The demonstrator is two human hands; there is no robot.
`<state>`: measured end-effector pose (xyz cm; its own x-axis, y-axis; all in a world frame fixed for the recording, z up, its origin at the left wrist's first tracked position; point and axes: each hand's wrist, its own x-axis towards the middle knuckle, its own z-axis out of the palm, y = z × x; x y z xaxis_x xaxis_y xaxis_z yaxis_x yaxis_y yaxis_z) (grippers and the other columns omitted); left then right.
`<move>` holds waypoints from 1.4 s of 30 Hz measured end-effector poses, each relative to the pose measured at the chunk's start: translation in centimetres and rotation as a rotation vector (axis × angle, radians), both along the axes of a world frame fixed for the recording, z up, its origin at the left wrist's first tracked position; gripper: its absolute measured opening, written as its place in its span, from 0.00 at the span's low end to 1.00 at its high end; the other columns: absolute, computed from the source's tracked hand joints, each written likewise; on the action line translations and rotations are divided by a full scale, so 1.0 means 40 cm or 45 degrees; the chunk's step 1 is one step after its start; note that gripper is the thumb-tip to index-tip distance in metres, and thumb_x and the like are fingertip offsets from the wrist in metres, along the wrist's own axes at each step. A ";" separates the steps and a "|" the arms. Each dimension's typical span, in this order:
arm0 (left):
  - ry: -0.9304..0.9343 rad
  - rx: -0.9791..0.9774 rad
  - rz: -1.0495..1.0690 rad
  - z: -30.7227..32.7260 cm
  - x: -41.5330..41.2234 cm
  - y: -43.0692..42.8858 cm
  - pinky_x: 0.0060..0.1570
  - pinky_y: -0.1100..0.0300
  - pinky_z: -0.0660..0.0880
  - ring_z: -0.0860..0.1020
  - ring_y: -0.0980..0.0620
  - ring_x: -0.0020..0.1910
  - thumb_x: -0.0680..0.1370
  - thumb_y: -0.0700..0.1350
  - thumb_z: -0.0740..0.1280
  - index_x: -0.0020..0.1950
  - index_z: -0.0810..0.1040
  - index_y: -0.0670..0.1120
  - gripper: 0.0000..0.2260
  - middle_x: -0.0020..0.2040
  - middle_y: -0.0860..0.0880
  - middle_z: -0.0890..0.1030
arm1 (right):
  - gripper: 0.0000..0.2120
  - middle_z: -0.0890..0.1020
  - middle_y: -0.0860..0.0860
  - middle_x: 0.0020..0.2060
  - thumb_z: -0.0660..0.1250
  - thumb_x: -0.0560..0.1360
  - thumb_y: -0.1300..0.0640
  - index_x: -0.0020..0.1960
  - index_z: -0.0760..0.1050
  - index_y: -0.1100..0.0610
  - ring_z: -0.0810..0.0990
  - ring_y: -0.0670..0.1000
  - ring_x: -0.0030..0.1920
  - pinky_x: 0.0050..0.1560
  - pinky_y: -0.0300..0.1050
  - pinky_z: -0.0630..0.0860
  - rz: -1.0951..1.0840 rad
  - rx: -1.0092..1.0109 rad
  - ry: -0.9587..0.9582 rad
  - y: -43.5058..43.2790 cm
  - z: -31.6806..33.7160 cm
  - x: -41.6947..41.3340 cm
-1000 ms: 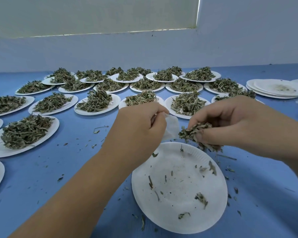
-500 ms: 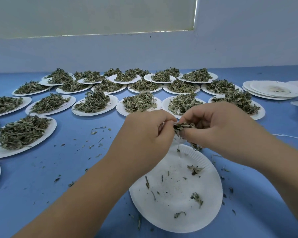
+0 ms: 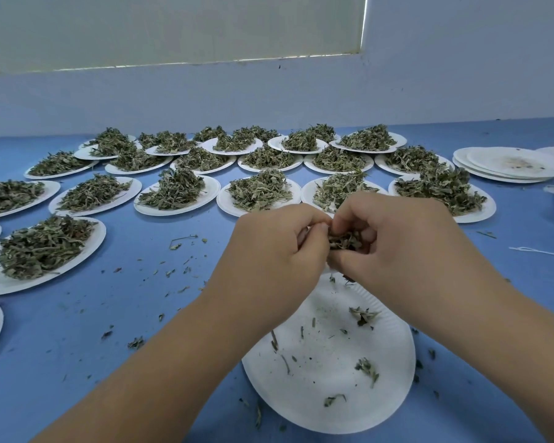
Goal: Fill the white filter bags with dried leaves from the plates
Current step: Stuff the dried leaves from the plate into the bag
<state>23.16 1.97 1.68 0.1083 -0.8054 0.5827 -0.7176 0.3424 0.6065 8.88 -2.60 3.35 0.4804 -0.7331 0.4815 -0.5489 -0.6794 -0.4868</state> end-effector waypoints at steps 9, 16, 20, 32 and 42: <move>0.037 -0.034 0.065 0.005 0.001 -0.001 0.29 0.60 0.75 0.72 0.61 0.27 0.78 0.39 0.65 0.47 0.85 0.49 0.09 0.25 0.59 0.72 | 0.10 0.73 0.41 0.33 0.73 0.62 0.49 0.38 0.73 0.46 0.75 0.41 0.37 0.37 0.33 0.71 0.018 -0.047 -0.122 0.002 0.003 0.004; 0.073 -0.017 0.028 0.009 0.001 0.003 0.24 0.69 0.65 0.70 0.60 0.25 0.77 0.37 0.65 0.44 0.85 0.50 0.11 0.25 0.57 0.72 | 0.07 0.76 0.42 0.34 0.73 0.64 0.50 0.35 0.75 0.41 0.75 0.43 0.36 0.37 0.34 0.71 0.060 -0.029 -0.083 0.004 0.001 0.009; 0.114 0.009 0.064 0.009 0.002 0.000 0.27 0.74 0.62 0.70 0.62 0.25 0.77 0.37 0.65 0.44 0.85 0.49 0.10 0.23 0.59 0.72 | 0.06 0.80 0.42 0.33 0.70 0.61 0.46 0.38 0.77 0.44 0.78 0.42 0.35 0.40 0.36 0.75 0.092 0.124 -0.185 0.000 0.006 0.005; 0.265 0.083 0.051 0.016 0.003 -0.001 0.26 0.72 0.64 0.69 0.60 0.25 0.76 0.38 0.65 0.39 0.82 0.56 0.14 0.25 0.52 0.73 | 0.06 0.81 0.42 0.36 0.73 0.65 0.51 0.40 0.81 0.42 0.80 0.42 0.36 0.41 0.43 0.78 0.163 0.209 -0.211 -0.002 0.015 -0.006; 0.340 0.114 0.011 0.020 0.003 0.002 0.27 0.62 0.69 0.68 0.58 0.26 0.76 0.38 0.65 0.40 0.84 0.52 0.12 0.25 0.48 0.74 | 0.06 0.82 0.36 0.36 0.72 0.68 0.54 0.39 0.81 0.42 0.81 0.38 0.36 0.40 0.31 0.75 0.195 0.087 -0.241 0.004 0.013 -0.007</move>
